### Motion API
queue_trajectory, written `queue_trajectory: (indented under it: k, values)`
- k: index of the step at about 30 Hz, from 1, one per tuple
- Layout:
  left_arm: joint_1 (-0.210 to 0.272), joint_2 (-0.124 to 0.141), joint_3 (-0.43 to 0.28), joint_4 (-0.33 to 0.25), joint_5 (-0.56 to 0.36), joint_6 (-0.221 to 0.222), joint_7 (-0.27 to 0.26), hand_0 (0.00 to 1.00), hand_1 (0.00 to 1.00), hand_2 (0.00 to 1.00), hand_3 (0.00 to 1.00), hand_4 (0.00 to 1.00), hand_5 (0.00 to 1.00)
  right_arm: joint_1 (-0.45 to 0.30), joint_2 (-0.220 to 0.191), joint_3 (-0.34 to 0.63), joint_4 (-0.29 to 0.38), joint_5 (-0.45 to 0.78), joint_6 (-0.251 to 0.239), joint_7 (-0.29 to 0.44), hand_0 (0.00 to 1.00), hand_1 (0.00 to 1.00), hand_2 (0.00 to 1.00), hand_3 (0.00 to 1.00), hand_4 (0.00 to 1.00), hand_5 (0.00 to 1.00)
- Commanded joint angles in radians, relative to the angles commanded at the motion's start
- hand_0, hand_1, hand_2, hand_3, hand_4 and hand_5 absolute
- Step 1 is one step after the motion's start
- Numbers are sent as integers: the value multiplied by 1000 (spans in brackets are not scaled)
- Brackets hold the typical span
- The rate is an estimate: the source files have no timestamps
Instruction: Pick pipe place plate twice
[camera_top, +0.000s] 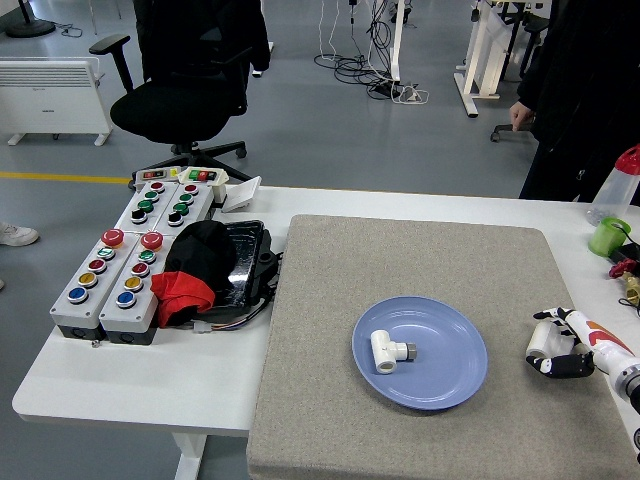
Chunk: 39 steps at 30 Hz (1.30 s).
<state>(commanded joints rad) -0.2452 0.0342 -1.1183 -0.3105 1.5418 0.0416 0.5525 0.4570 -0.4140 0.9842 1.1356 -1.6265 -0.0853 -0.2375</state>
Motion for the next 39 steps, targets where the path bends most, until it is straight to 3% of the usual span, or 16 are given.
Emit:
queue_trajectory:
  k: [2, 3, 7, 13, 19, 20, 21, 26, 27, 32, 33, 38, 39]
  values:
    - [0, 0, 1, 0, -1, 0, 0, 654, 630, 637, 566, 410, 998, -1, -3, 3, 5, 3, -5, 8, 287, 404, 507, 682, 630, 160]
    - [-1, 0, 2, 0, -2, -1, 0, 654, 630, 637, 567, 409, 998, -1, -4, 3, 6, 4, -7, 10, 222, 354, 485, 657, 596, 135]
    - [-1, 0, 3, 0, -3, -1, 0, 654, 630, 637, 567, 409, 998, -4, -11, 14, 32, 7, -16, 19, 222, 354, 485, 657, 596, 135]
    - [-1, 1, 3, 0, -5, -1, 0, 654, 630, 639, 567, 409, 998, 6, -16, -1, 155, 12, -25, 18, 214, 342, 482, 637, 585, 127]
    - [-2, 2, 4, -1, -7, -2, 2, 654, 630, 638, 566, 410, 998, 52, 9, -75, 269, 33, -26, 13, 222, 348, 483, 640, 584, 126]
    - [-2, 2, 5, -2, -8, -2, 3, 654, 630, 638, 566, 410, 998, 66, 19, -98, 273, 38, -25, 12, 222, 348, 483, 640, 584, 126]
    - [-2, 2, 6, -2, -8, -2, 4, 655, 630, 638, 566, 408, 998, 75, 26, -116, 274, 40, -23, 11, 311, 425, 515, 661, 594, 130]
    - [-3, 4, 10, -4, -14, -1, 5, 655, 630, 638, 566, 408, 998, 101, 51, -194, 240, 32, -10, -6, 311, 425, 515, 661, 594, 130]
    - [-3, 4, 11, -4, -16, -1, 5, 654, 630, 638, 567, 408, 998, 100, 52, -203, 234, 25, -5, -14, 396, 512, 558, 692, 611, 141]
    - [-3, 5, 12, -3, -21, 3, 3, 654, 630, 638, 567, 408, 998, 92, 48, -227, 220, -11, 41, -76, 396, 512, 558, 692, 611, 141]
    - [-3, 5, 11, -3, -19, 3, 3, 654, 629, 638, 565, 408, 998, 92, 48, -227, 217, -19, 72, -92, 960, 860, 969, 927, 653, 164]
    - [-3, 4, 6, -3, -11, 0, 4, 654, 629, 638, 565, 408, 998, 92, 54, -206, 218, -17, 148, -94, 960, 860, 969, 927, 653, 164]
    - [-2, 4, 6, -3, -9, 0, 4, 655, 630, 637, 565, 407, 998, 93, 54, -198, 222, -17, 156, -95, 998, 975, 998, 998, 713, 170]
